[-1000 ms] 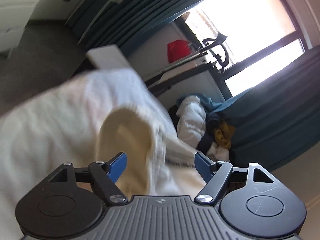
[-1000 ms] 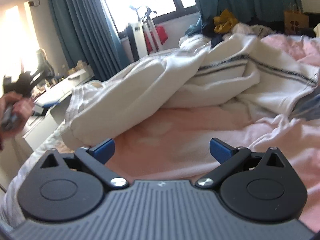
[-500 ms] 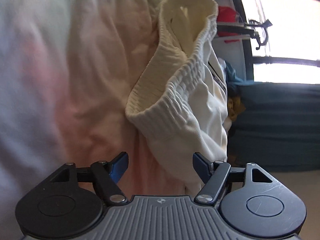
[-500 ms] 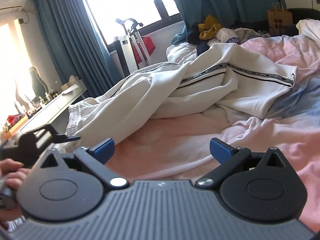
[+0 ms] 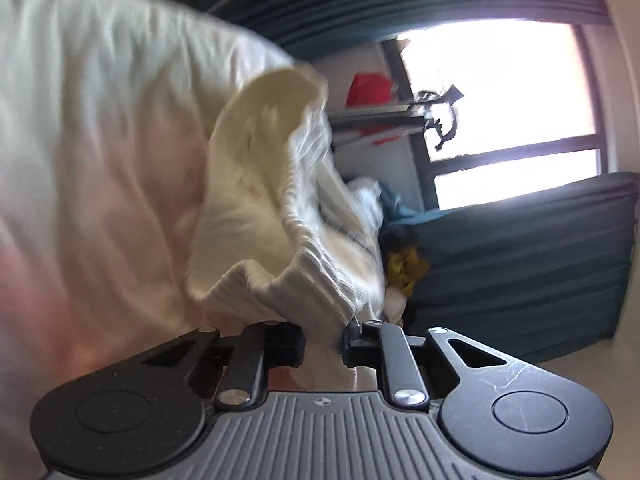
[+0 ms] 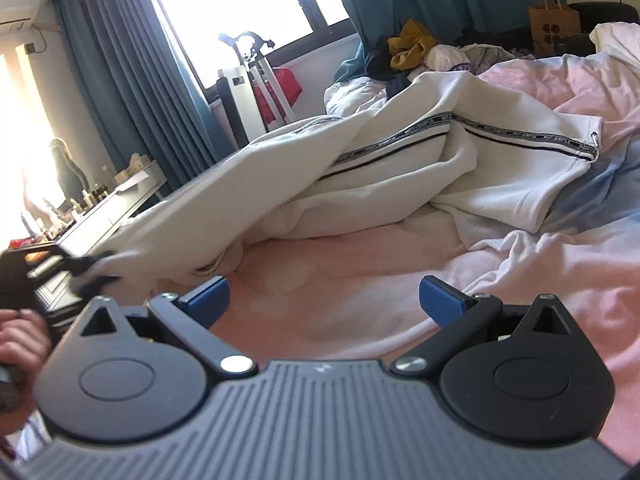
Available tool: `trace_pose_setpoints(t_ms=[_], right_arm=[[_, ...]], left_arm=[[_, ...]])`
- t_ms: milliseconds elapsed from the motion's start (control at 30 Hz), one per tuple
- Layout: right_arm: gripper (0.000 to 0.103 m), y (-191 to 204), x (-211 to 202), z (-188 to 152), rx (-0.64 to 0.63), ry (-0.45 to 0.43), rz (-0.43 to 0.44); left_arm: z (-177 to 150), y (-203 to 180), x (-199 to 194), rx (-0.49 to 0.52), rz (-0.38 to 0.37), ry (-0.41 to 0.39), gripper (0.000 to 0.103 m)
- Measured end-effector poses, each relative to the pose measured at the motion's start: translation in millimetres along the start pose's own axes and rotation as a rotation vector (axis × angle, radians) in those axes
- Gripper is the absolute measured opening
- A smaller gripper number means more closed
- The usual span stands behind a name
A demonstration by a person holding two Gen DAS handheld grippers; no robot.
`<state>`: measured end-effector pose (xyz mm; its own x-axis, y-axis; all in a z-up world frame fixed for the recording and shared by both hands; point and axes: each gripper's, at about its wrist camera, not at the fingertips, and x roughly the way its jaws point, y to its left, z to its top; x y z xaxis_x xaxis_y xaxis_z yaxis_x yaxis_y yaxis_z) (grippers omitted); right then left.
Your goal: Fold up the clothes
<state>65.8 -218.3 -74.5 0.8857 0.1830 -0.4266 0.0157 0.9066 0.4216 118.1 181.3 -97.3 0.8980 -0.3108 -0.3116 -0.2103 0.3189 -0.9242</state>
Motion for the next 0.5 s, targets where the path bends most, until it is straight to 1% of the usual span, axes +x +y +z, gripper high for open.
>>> trace_pose_setpoints(t_ms=[133,200,267,367,433,467,500], right_arm=[[0.103,-2,-6,1,0.007,-0.012,-0.003],[0.103,-2,-9,3,0.002,-0.02,-0.007],[0.103,-2,-14,5,0.003,-0.03,-0.01],[0.103,-4,-22,7,0.008,-0.047,-0.012],[0.103,-6,-26,9,0.014,-0.058,-0.014],[0.103,-7,-26,10,0.018,-0.058,-0.015],[0.103,-7,-26,11,0.021,-0.059,-0.017]], left_arm=[[20,-14,-41,0.03,0.004,-0.029,0.016],[31,-16,-63,0.052,0.027,-0.03,0.016],[44,-16,-86,0.053,0.055,-0.023,0.016],[57,-10,-115,0.082,0.148,-0.006,0.015],[59,3,-129,0.092,0.244,0.045,0.015],[60,10,-129,0.092,0.277,0.086,0.015],[59,14,-128,0.103,0.285,0.114,0.016]])
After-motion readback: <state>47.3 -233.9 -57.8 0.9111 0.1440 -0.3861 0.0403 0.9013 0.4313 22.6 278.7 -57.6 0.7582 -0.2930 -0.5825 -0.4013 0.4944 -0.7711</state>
